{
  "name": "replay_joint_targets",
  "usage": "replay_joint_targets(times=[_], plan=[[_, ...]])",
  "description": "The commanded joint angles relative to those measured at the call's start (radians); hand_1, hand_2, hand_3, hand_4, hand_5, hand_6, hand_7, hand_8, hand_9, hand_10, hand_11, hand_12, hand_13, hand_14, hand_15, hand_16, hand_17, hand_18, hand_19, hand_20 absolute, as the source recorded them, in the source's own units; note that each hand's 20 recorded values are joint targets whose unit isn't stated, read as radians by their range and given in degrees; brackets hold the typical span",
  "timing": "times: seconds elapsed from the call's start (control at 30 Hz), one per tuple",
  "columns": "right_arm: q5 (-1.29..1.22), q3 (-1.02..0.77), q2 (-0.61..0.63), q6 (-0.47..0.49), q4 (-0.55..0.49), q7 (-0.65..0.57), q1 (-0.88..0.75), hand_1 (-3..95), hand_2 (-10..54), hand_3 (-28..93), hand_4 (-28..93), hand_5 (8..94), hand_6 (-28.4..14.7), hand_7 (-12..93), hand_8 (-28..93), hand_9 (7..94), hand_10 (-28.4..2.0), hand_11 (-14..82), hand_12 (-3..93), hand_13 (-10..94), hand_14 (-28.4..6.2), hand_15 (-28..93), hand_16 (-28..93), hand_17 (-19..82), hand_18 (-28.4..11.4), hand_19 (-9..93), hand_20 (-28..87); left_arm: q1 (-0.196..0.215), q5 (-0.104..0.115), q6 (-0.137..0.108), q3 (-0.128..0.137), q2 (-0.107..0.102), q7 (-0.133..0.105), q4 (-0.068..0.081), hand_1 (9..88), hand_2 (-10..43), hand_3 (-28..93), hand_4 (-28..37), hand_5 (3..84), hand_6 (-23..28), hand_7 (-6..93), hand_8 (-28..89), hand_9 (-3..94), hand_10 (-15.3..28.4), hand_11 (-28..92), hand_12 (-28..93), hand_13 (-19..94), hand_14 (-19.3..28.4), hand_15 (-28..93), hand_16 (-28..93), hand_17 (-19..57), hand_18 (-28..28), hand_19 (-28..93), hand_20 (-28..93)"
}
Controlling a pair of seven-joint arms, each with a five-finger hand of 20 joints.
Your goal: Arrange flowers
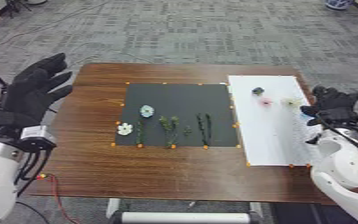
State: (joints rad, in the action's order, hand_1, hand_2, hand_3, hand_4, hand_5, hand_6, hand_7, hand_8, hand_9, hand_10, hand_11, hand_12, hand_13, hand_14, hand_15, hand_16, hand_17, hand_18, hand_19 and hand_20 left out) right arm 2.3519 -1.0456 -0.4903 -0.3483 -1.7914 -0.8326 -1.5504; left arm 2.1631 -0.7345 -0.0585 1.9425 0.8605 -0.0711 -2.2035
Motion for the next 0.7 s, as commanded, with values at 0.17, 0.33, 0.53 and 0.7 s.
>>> replay_joint_targets(times=[0.17, 0.33, 0.53, 0.7], plan=[[-0.009, 0.143, 0.006, 0.068, 0.127, 0.059, 0.066, 39.5, -9.5, 77, -28, 42.3, -0.6, 29, -15, 46.5, -7.8, 25.4, 20.5, 51, -8.5, 81, 23, 20, -19.9, 75, 54, 0.037, -0.003, -0.009, 0.011, 0.016, 0.001, -0.014, 25.0, -3.2, 72, -25.7, 25.3, 2.0, 20.7, -9, 17.2, 9.3, 16, 19, 7, 12.4, 39, -3, -13.3, 20.0, 39, 10], [0.07, 0.211, 0.012, -0.056, 0.153, -0.014, 0.11, 33.8, -9.5, 84, -28, 42.7, -1.2, 32, -15, 45.9, -9.0, 30.0, 22.5, 53, -8.3, 84, 23, 21, -20.0, 78, 54, 0.033, -0.005, -0.005, 0.012, 0.013, 0.004, -0.013, 24.7, -3.5, 72, -25.6, 25.2, 2.0, 20.7, -9, 17.2, 9.3, 16, 19, 7, 12.4, 39, -3, -13.3, 19.9, 39, 10], [0.077, 0.294, 0.007, -0.08, 0.185, -0.045, 0.197, 30.4, -9.5, 89, -28, 45.3, -0.6, 45, -18, 45.8, -12.2, 47.8, 31.8, 55, -8.5, 86, 25, 23, -20.2, 80, 55, 0.038, -0.004, -0.007, 0.014, 0.014, 0.006, -0.012, 24.8, -3.4, 72, -25.7, 25.3, 2.0, 20.7, -9, 17.2, 9.4, 16, 19, 7, 12.4, 39, -3, -13.4, 20.0, 39, 10], [0.001, 0.356, -0.013, -0.021, 0.267, 0.072, 0.282, 31.4, -9.5, 88, -28, 45.8, -0.3, 39, -18, 49.6, -9.6, 33.9, 23.8, 55, -7.9, 85, 25, 23, -20.0, 80, 55, 0.027, -0.003, -0.004, 0.009, 0.001, 0.015, -0.006, 24.8, -3.5, 72, -25.7, 25.2, 2.0, 20.8, -9, 17.2, 9.4, 16, 19, 7, 12.3, 39, -3, -13.4, 20.0, 39, 10]])
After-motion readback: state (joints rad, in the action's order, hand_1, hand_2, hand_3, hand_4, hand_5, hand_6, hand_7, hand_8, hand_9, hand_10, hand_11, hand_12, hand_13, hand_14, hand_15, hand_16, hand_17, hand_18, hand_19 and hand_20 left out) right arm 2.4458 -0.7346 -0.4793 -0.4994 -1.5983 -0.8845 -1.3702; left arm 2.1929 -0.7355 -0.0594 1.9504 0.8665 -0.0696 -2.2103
